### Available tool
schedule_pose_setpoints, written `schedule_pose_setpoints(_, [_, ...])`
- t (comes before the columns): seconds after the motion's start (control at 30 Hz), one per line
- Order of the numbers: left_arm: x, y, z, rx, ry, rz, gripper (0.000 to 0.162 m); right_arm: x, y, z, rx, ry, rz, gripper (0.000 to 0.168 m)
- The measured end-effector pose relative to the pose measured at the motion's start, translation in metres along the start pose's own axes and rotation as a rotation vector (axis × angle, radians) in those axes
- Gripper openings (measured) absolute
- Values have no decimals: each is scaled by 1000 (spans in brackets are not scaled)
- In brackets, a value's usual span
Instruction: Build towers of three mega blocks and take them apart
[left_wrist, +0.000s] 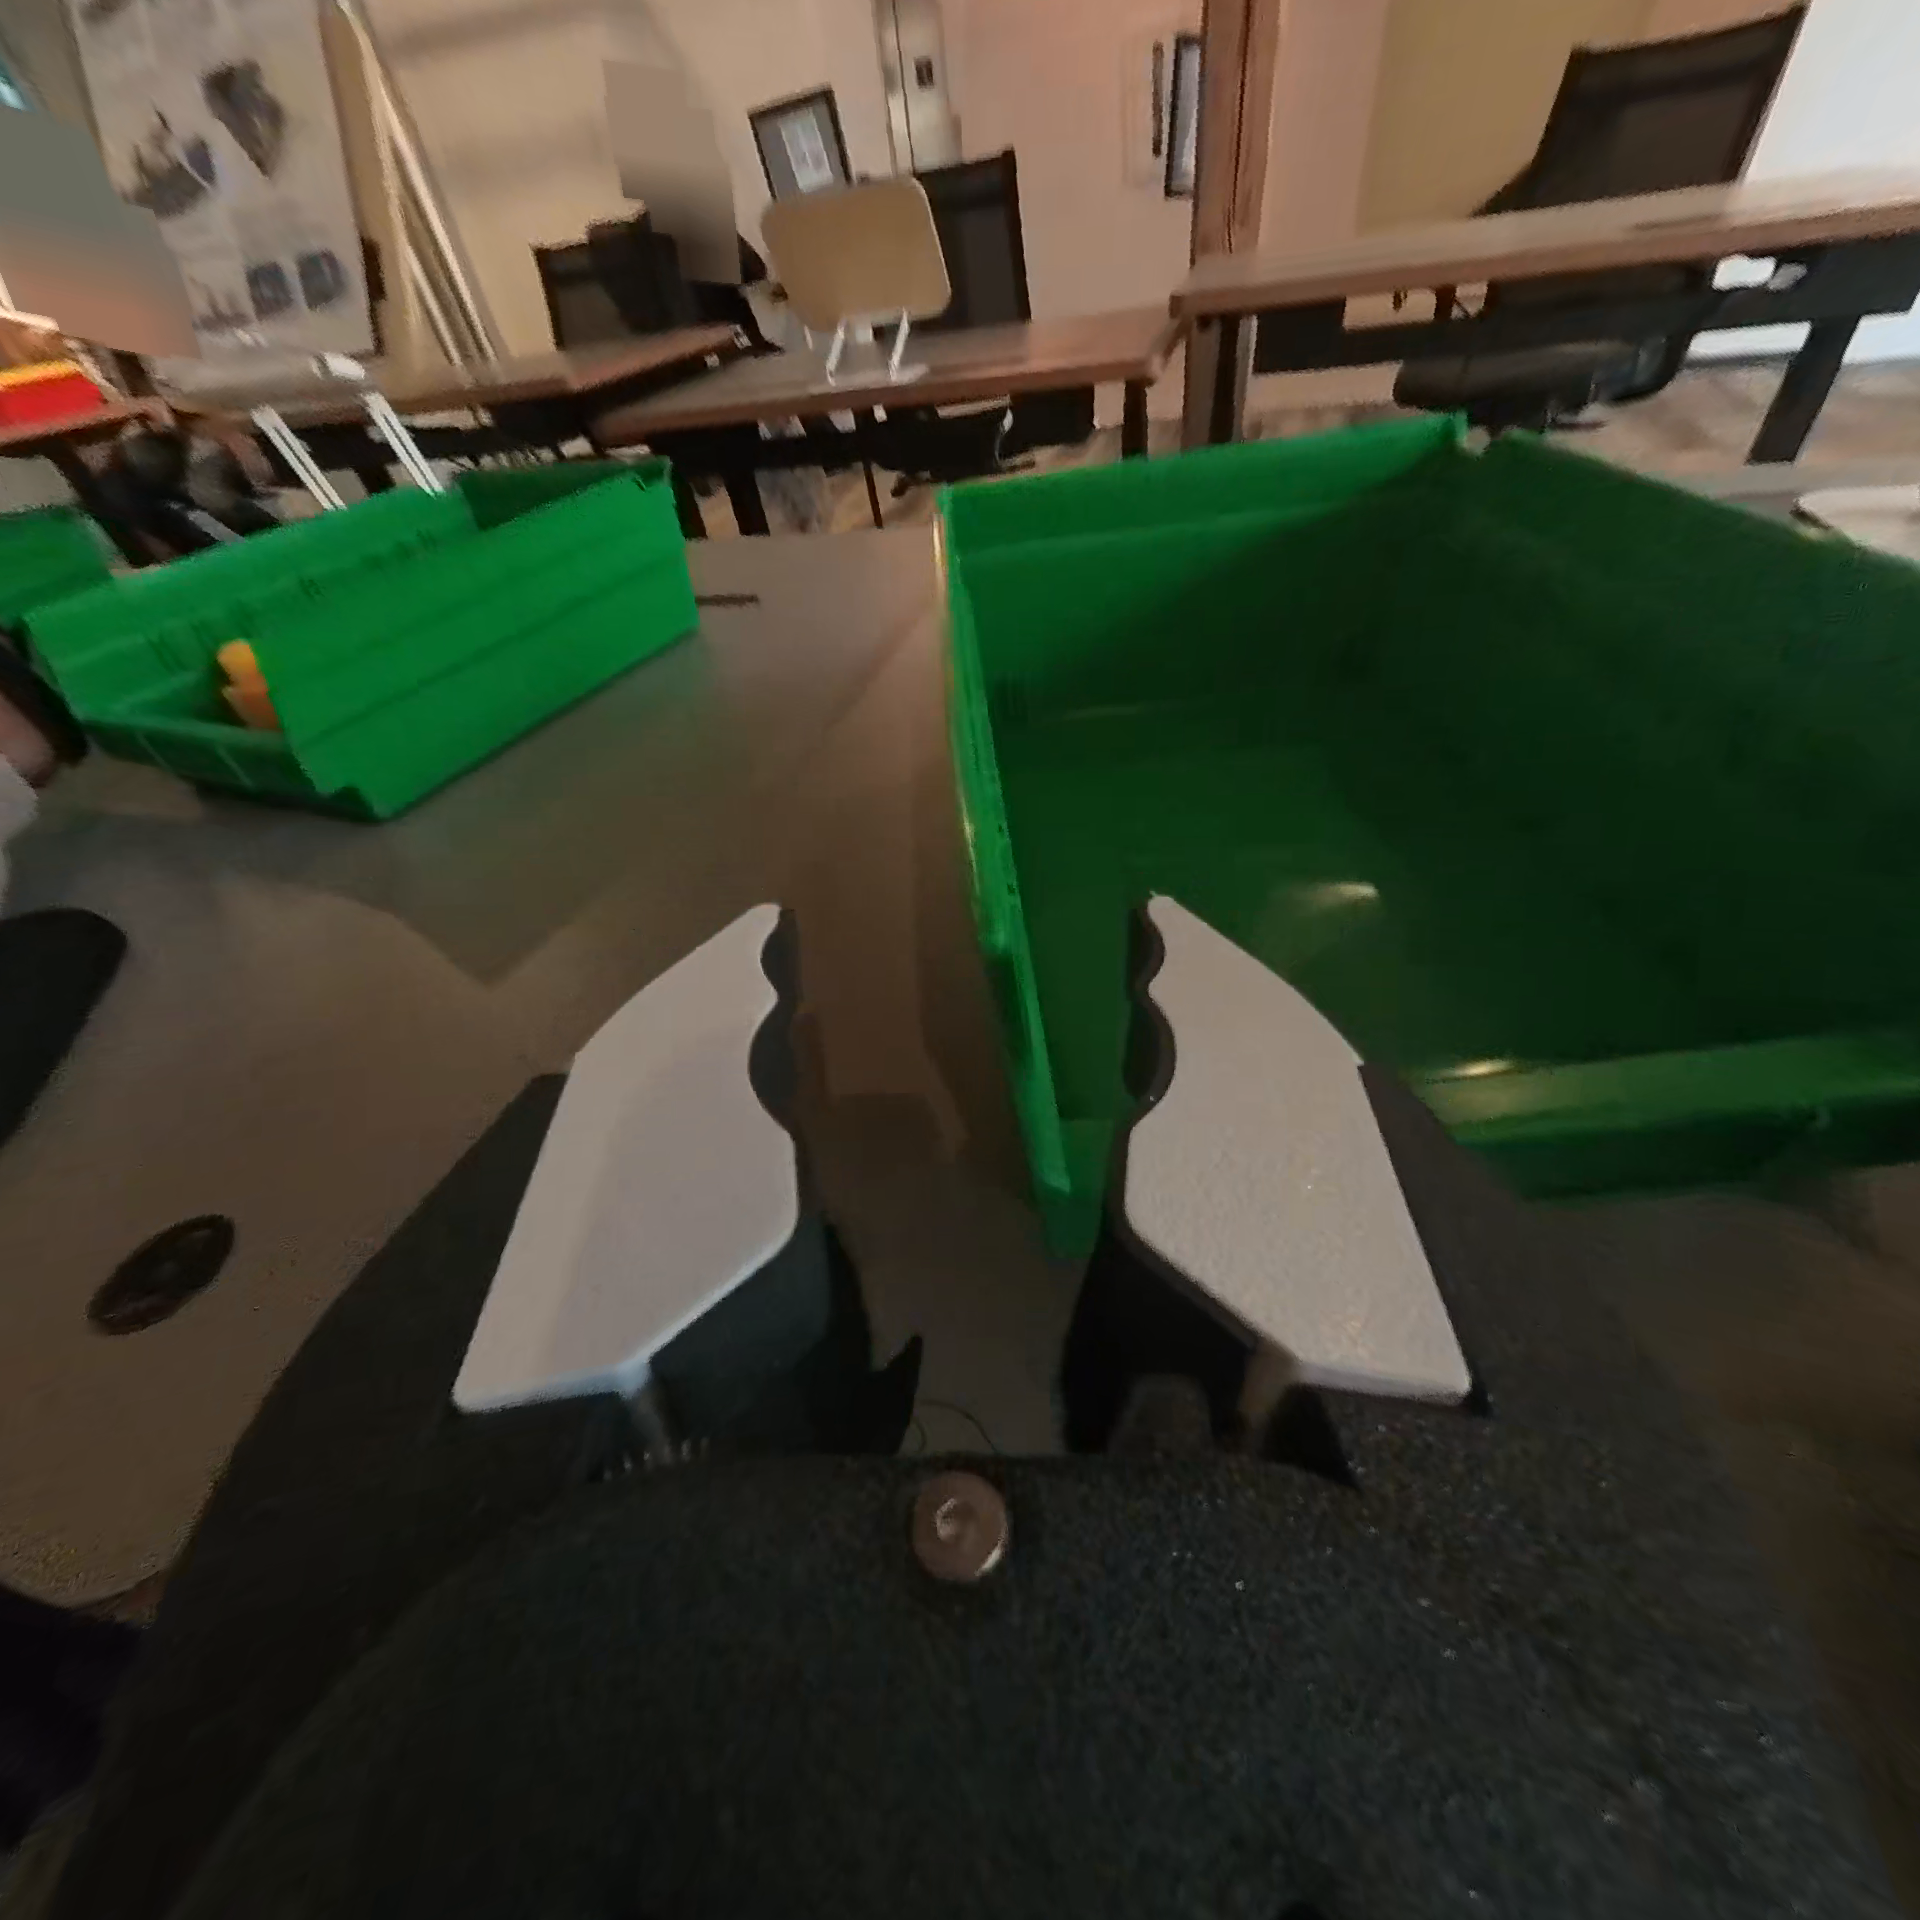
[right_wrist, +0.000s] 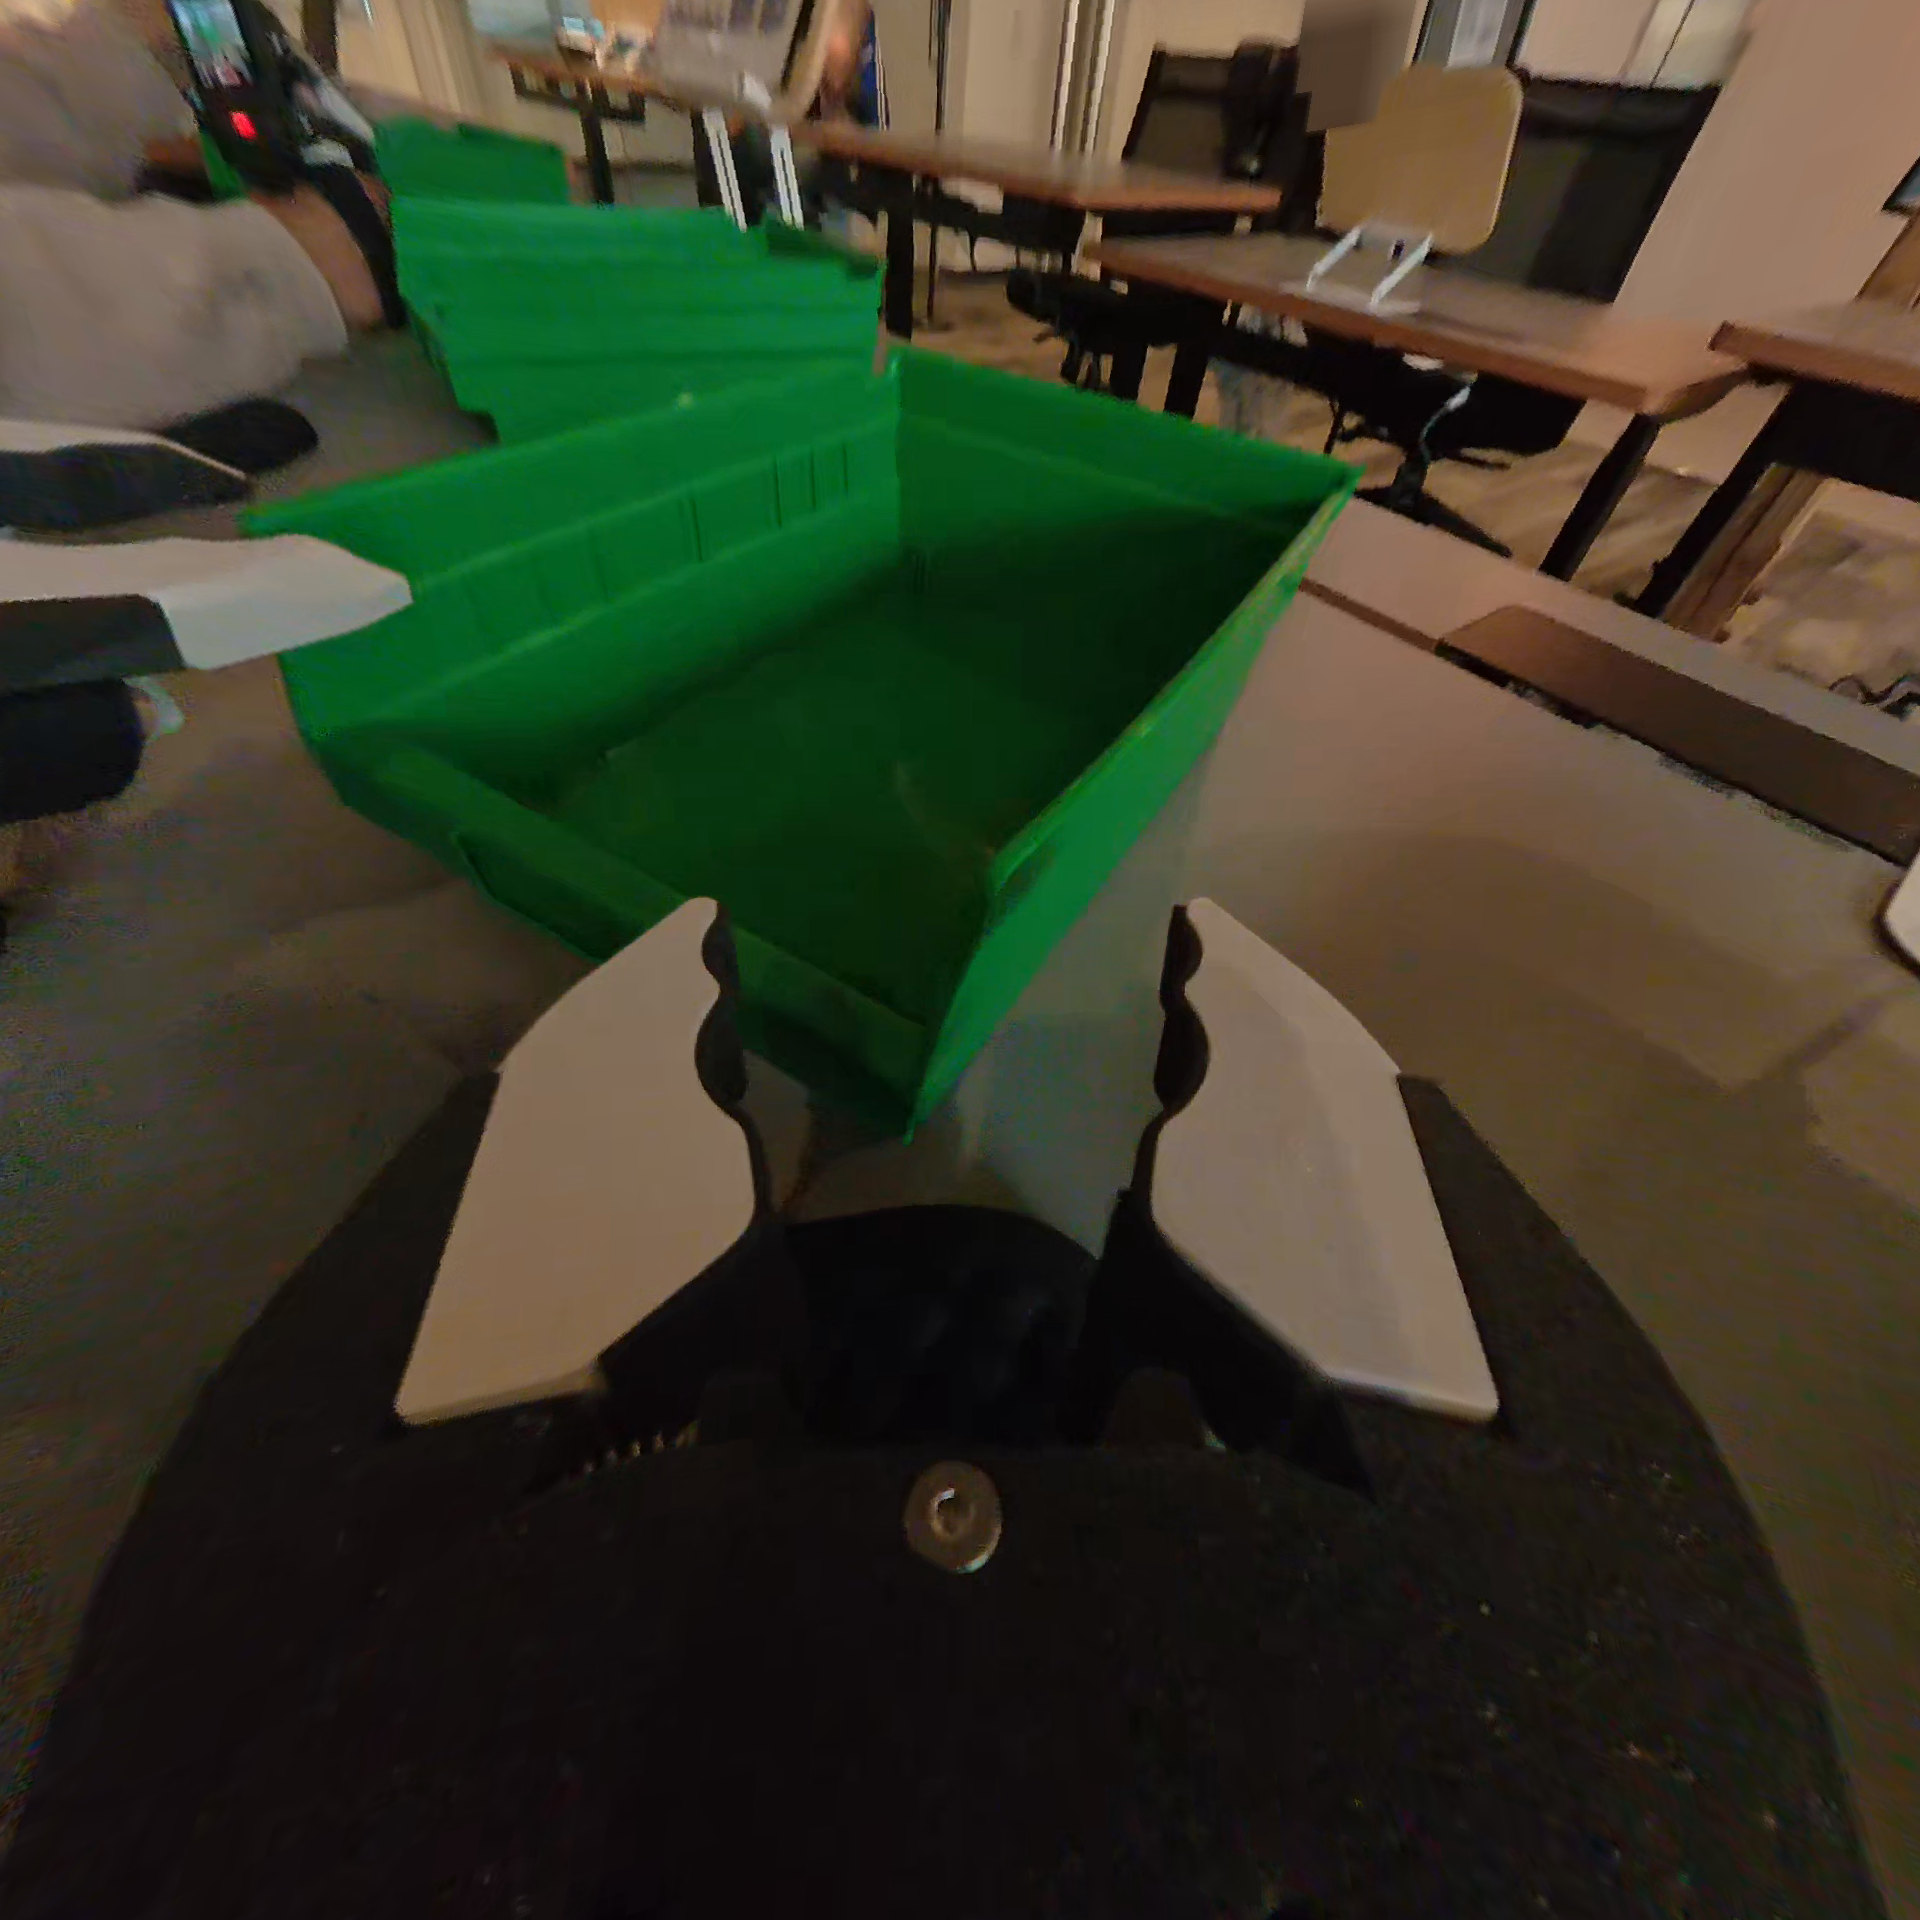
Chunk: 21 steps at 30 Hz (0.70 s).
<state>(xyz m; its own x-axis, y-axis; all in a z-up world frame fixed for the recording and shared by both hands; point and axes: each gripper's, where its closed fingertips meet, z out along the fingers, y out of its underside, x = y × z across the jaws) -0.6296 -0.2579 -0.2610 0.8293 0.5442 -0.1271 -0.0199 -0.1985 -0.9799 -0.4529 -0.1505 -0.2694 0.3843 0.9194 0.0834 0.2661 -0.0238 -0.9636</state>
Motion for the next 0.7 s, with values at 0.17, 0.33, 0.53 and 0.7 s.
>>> schedule_pose_setpoints(0.17, [5,19,14,-57,25,43,24,-2,8,14,-64,9,-55,56])
schedule_pose_setpoints(0.33, [11,17,18,-57,54,18,4,7,9,12,-96,83,-221,12])
schedule_pose_setpoints(0.53, [29,14,23,-60,77,26,4,22,13,3,-131,142,-286,11])
schedule_pose_setpoints(0.7, [52,6,30,-61,111,41,4,41,14,-11,-141,193,-296,11])
